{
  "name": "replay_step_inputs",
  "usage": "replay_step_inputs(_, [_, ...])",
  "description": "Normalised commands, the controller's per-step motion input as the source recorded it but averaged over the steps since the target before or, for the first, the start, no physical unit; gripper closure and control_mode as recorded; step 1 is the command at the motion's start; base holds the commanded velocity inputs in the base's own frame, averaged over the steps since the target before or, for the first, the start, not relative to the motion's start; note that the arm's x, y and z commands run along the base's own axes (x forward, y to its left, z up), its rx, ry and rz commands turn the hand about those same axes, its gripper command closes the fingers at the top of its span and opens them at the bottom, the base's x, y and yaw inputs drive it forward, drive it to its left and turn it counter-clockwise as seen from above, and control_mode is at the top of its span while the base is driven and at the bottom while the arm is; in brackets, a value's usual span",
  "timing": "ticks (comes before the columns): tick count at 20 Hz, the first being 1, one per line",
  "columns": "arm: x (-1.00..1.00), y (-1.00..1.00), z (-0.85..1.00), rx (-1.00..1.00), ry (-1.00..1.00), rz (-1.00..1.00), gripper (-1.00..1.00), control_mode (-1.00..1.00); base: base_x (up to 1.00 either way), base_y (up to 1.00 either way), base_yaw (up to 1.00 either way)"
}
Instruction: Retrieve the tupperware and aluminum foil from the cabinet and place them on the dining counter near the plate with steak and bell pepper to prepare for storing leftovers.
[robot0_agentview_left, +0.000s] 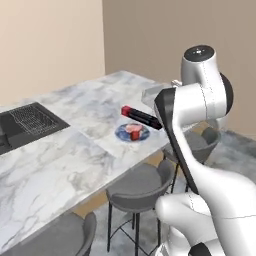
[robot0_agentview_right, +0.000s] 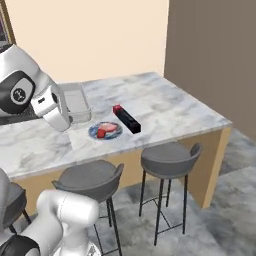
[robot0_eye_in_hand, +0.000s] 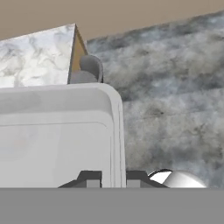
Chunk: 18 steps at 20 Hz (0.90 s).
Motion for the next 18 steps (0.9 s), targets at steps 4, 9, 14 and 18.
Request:
replay_step_inputs(4, [0.00, 0.00, 0.00, 0.00, 0.00, 0.00, 1.00, 1.00, 0.61, -0.02, 0.54])
replay_step_inputs(9, [0.00, 0.00, 0.00, 0.00, 0.00, 0.00, 1.00, 1.00, 0.62, -0.02, 0.54])
replay_step_inputs(14, [0.00, 0.00, 0.00, 0.00, 0.00, 0.00, 1.00, 1.00, 0.63, -0.11, 0.53])
replay_step_inputs(18, [0.00, 0.00, 0.00, 0.00, 0.00, 0.00, 1.00, 1.00, 0.62, -0.29, 0.50])
